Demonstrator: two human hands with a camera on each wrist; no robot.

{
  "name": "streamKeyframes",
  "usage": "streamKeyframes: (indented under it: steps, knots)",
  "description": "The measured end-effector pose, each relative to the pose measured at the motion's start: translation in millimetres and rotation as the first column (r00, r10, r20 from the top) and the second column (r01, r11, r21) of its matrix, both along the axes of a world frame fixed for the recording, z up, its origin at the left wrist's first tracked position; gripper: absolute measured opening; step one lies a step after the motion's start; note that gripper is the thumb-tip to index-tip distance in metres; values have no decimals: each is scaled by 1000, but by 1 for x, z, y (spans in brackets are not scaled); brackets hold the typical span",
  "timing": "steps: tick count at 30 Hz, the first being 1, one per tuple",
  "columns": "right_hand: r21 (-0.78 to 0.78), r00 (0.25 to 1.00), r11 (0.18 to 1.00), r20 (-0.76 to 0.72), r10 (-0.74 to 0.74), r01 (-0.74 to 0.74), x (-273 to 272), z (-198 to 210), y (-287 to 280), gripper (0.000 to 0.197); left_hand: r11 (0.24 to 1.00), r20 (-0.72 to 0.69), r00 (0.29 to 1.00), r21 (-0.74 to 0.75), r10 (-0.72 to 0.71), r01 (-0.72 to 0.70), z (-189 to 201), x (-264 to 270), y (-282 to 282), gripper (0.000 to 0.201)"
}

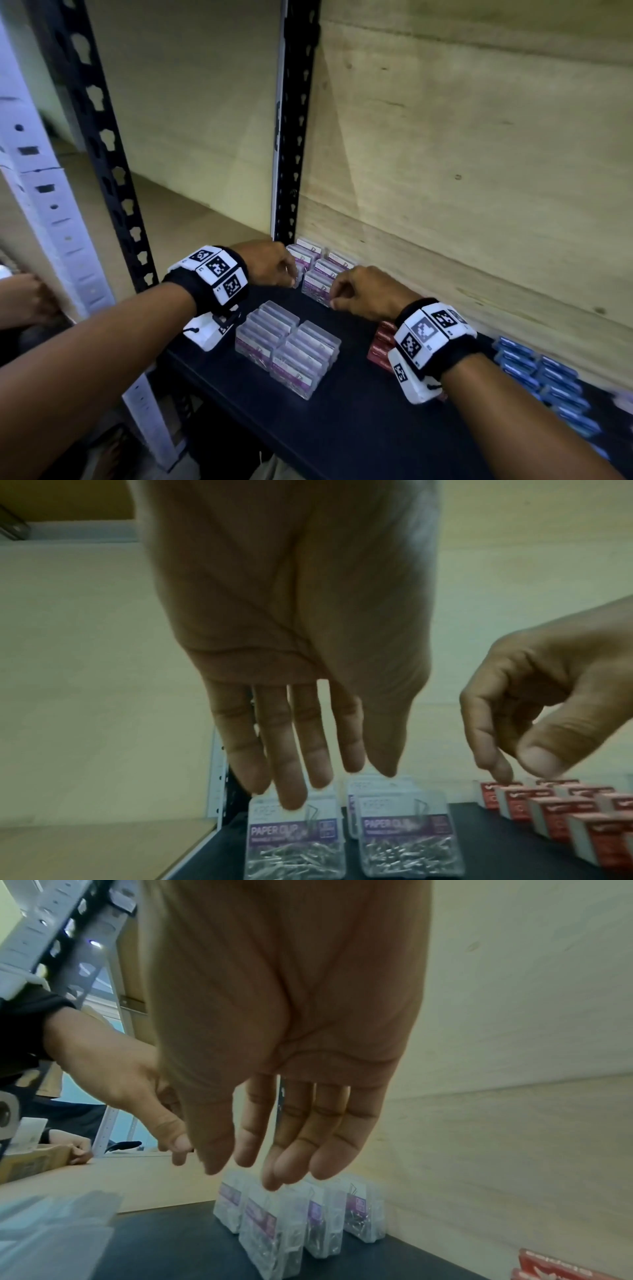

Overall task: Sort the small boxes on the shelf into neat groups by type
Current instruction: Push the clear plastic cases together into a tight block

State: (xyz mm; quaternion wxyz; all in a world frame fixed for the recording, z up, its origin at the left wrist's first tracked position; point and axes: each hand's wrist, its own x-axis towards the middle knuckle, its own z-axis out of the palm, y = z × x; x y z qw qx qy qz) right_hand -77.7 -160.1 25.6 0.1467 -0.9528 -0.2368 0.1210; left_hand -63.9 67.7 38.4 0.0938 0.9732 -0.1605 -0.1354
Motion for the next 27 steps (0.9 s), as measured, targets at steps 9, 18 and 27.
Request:
streamKeyframes:
  steps: [9, 18, 27]
  knots:
    - [-114, 988, 990, 139, -63, 79, 34, -3, 14, 33, 994, 109, 993, 99, 35, -46, -16, 40, 3, 43]
    - [-107, 992, 990, 96, -80, 90, 48, -11, 19, 20, 992, 66, 998, 124, -6, -2, -16, 51, -1, 33]
    - [-69, 994, 993, 59, -88, 92, 52, -16, 19, 20, 991, 23, 999, 133, -39, 35, -16, 51, 3, 36]
